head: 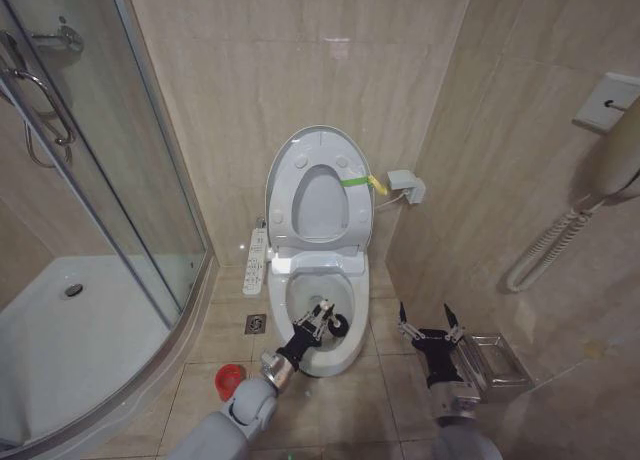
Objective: Open the toilet lid, clean the toilet bowl with a toilet brush, close the toilet lid, and flush.
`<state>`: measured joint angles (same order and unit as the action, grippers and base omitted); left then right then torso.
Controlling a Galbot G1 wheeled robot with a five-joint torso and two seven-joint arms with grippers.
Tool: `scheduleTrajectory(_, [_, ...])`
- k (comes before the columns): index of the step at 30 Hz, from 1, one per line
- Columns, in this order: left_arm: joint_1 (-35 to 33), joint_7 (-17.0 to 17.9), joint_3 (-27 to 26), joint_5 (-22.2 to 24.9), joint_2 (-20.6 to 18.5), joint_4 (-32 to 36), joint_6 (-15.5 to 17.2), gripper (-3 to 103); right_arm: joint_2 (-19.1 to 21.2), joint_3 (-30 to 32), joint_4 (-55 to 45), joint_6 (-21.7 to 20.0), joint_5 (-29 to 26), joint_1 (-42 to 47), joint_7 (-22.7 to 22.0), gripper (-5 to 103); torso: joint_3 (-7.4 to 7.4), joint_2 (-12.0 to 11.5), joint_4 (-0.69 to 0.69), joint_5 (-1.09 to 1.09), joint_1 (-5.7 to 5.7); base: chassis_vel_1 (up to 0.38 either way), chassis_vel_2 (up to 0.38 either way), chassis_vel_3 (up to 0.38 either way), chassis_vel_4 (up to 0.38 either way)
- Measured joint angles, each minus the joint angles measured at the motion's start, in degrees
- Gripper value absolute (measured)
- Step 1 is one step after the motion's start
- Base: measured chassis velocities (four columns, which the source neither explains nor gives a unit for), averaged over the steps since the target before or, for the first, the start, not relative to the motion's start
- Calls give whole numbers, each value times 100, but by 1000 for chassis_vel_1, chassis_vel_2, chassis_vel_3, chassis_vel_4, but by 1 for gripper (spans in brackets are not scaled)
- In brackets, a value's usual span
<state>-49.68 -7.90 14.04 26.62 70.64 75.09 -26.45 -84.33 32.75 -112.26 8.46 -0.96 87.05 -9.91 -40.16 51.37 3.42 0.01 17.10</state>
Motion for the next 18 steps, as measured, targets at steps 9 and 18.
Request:
scheduleTrajectory(9, [203, 131, -65, 9, 92, -475, 73, 22, 0, 0, 0, 0, 0, 0, 0, 100, -1, -2, 2, -2, 1, 0, 0, 0, 0])
scheduleTrajectory(18, [-139, 481, 195, 82, -397, 743, 527, 22, 0, 0, 0, 0, 0, 0, 0, 100, -1, -2, 1, -2, 1, 0, 0, 0, 0])
